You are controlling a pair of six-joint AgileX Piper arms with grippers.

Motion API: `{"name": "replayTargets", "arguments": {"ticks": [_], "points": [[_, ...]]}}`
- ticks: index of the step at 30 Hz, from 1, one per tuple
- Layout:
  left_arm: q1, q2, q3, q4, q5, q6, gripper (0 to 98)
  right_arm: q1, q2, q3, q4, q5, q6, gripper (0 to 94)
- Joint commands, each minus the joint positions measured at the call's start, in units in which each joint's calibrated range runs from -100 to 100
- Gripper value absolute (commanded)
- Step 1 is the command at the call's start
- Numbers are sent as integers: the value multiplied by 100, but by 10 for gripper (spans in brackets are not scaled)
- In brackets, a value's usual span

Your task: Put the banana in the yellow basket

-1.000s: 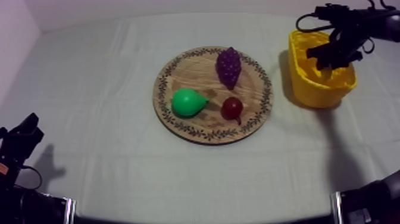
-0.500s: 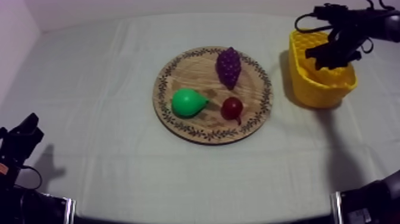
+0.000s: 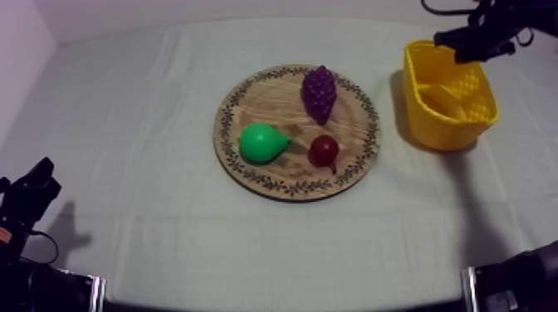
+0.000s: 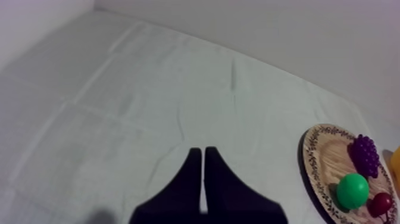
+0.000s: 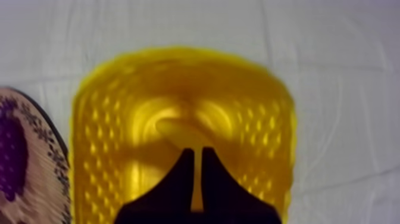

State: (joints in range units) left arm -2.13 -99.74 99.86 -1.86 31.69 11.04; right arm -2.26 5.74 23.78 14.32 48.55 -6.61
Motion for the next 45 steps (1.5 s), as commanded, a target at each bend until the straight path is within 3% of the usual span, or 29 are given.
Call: {"name": "replayTargets", "arguments": {"ticks": [1,10,20,26,28,30,38,42,45], "points": [[0,-1,3,-2,0,2,1,-15,-272,-298,245,26,-169,16],[0,-1,3,-2,0,2,1,29,-2440,326,761,-574,-601,6],[0,-1,3,-2,0,2,1,638,-5301,3653,1375,-1921,-1172,6],[0,-1,3,-2,0,2,1,905,-6633,5637,1393,-2703,-1175,6],[0,-1,3,-2,0,5,1,944,-6976,6134,1181,-2935,-991,6],[0,-1,3,-2,0,1,1,960,-7305,6567,797,-3132,-632,6],[0,-1,3,-2,0,5,1,808,-8367,7496,-1619,-3180,1773,6],[0,-1,3,-2,0,3,1,778,-8862,7567,-2024,-2653,2165,6],[0,-1,3,-2,0,2,1,758,-9316,7581,-1956,-2146,2044,6]]}}
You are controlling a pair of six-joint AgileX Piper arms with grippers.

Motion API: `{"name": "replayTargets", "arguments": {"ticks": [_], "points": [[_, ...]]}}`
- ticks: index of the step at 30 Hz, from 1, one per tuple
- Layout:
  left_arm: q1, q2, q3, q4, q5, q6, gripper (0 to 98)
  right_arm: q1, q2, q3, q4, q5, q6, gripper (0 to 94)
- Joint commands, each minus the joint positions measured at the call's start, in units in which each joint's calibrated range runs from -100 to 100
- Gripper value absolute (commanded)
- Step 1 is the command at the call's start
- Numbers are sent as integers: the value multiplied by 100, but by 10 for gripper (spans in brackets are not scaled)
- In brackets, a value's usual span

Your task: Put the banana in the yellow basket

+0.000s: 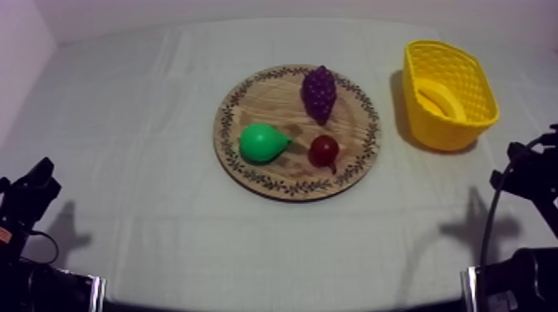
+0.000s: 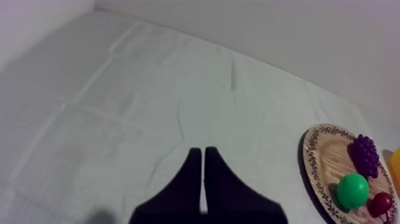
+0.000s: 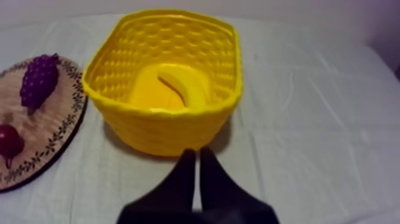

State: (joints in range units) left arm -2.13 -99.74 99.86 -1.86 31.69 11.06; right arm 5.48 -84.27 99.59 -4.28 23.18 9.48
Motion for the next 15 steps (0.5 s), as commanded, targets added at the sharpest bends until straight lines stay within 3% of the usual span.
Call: {"name": "replayTargets", "arguments": {"ticks": [1,8,15], "points": [[0,-1,3,-2,0,1,1,-33,-463,2,-32,575,340,6],[0,-1,3,-2,0,1,1,-83,-1040,-11,262,1464,-135,6],[0,-1,3,-2,0,-2,1,-74,-1140,-8,296,1570,-224,6]]}}
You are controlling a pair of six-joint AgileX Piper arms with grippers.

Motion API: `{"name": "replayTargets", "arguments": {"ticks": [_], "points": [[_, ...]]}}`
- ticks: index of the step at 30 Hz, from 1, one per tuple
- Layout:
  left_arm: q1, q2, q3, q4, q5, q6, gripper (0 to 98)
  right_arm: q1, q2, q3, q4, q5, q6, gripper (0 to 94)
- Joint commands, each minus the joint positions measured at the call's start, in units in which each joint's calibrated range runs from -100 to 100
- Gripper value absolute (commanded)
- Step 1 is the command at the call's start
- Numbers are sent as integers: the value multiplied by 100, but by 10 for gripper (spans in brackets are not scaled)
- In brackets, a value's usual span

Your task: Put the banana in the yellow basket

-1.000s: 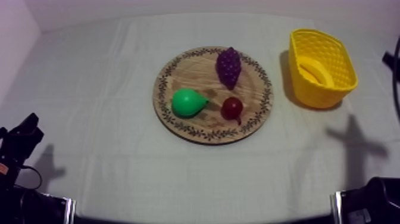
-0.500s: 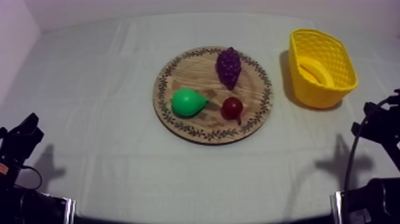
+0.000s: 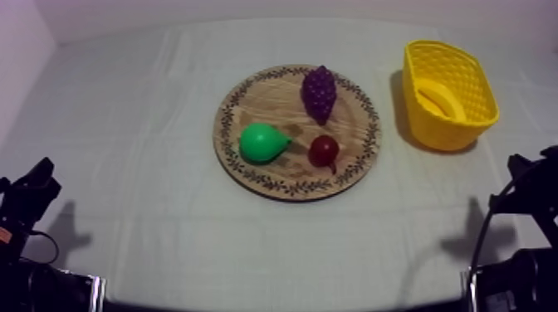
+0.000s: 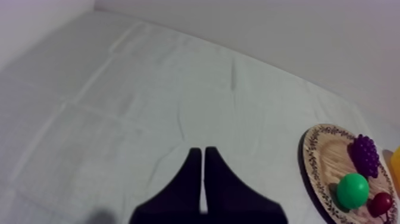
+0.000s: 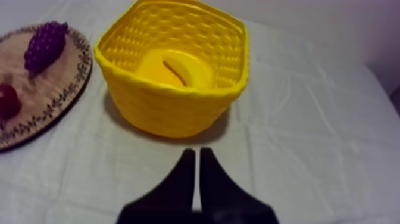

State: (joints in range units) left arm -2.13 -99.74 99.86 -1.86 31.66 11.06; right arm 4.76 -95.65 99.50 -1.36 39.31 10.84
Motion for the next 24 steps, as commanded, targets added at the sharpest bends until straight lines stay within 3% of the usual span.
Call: {"name": "replayTargets", "arguments": {"ticks": [1,8,24], "points": [[0,-1,3,-2,3,-1,1,-2,-5,3,4,-48,-314,6],[0,-1,3,-2,3,2,1,-8,-10,5,6,-59,124,6],[0,-1,3,-2,3,1,1,-9,-11,5,6,-60,143,6]]}}
